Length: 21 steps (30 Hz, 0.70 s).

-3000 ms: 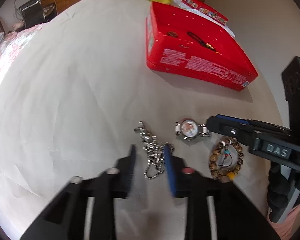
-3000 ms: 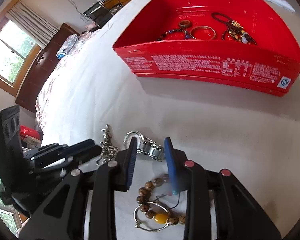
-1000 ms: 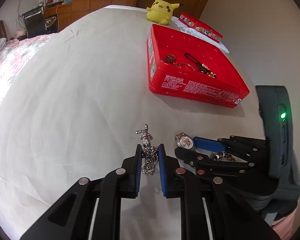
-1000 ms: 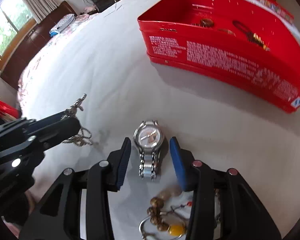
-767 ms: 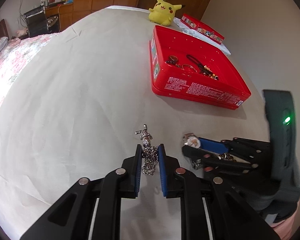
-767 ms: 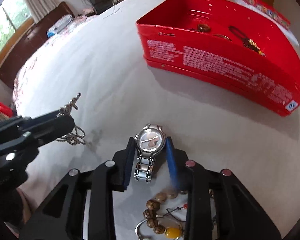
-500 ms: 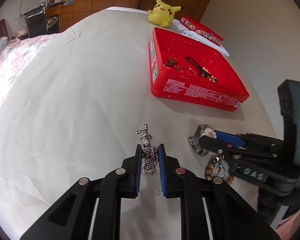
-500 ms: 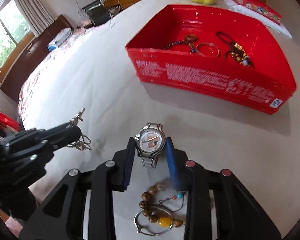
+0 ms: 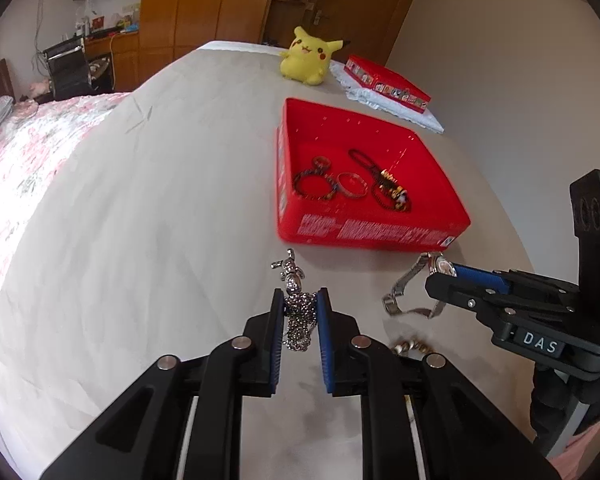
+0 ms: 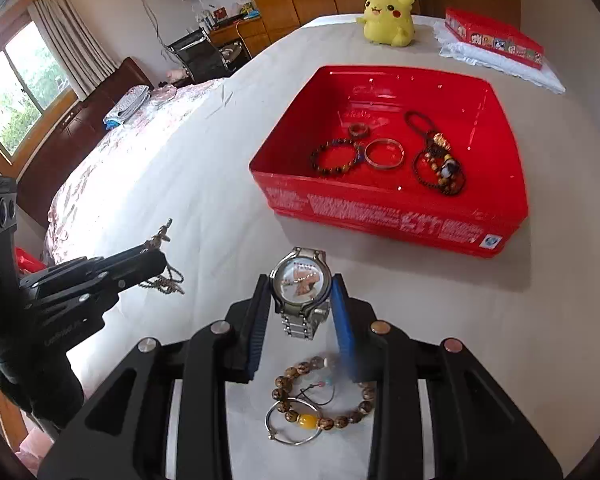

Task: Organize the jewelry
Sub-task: 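Carry the silver chain and watch into the red tray and open both tools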

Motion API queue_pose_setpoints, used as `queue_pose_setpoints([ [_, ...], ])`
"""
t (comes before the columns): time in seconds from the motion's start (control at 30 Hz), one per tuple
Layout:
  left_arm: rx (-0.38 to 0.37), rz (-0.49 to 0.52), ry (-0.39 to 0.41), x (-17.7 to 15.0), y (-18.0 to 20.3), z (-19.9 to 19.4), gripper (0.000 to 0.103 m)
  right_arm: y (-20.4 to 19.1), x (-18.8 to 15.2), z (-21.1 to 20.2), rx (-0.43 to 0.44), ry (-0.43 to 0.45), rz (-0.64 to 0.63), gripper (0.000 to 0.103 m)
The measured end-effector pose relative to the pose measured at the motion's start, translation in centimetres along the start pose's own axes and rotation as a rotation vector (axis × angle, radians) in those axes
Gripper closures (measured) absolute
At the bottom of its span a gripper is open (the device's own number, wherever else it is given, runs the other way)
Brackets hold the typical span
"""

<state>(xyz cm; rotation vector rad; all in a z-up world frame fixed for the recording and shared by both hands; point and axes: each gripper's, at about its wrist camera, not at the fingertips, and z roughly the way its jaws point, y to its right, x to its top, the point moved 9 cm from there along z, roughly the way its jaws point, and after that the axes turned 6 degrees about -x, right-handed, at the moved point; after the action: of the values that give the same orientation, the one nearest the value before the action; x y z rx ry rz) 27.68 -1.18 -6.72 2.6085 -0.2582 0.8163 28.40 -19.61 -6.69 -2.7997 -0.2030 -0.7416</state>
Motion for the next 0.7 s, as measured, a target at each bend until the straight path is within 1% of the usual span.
queue_pose_setpoints([
  [0.07, -0.004, 0.009, -0.002, 0.8, 0.5, 0.0, 0.087, 0.4, 0.6, -0.5, -0.002, 0.004, 0.001, 0.074],
  [0.17, -0.028, 0.019, 0.006, 3.0, 1.7, 0.0, 0.087, 1.1, 2.0, -1.7, -0.002, 0.020, 0.014, 0.074],
  [0.23, -0.030, 0.030, 0.023, 4.7, 2.5, 0.0, 0.087, 1.8, 3.1, -2.4, 0.000, 0.034, 0.027, 0.074],
  [0.33, -0.034, 0.047, 0.041, 7.6, 3.8, 0.7, 0.087, 2.8, 5.7, -3.8, -0.003, 0.072, 0.049, 0.074],
  [0.43, -0.040, 0.052, 0.032, 9.9, 4.9, 2.3, 0.087, 4.0, 8.3, -4.6, -0.025, 0.103, 0.061, 0.074],
  [0.57, -0.019, 0.058, 0.015, 12.5, 5.5, 5.6, 0.087, 6.2, 11.3, -3.8, -0.076, 0.127, 0.080, 0.074],
  [0.7, 0.007, 0.048, -0.020, 14.1, 5.2, 9.7, 0.087, 9.0, 13.3, -0.6, -0.109, 0.100, 0.119, 0.074],
])
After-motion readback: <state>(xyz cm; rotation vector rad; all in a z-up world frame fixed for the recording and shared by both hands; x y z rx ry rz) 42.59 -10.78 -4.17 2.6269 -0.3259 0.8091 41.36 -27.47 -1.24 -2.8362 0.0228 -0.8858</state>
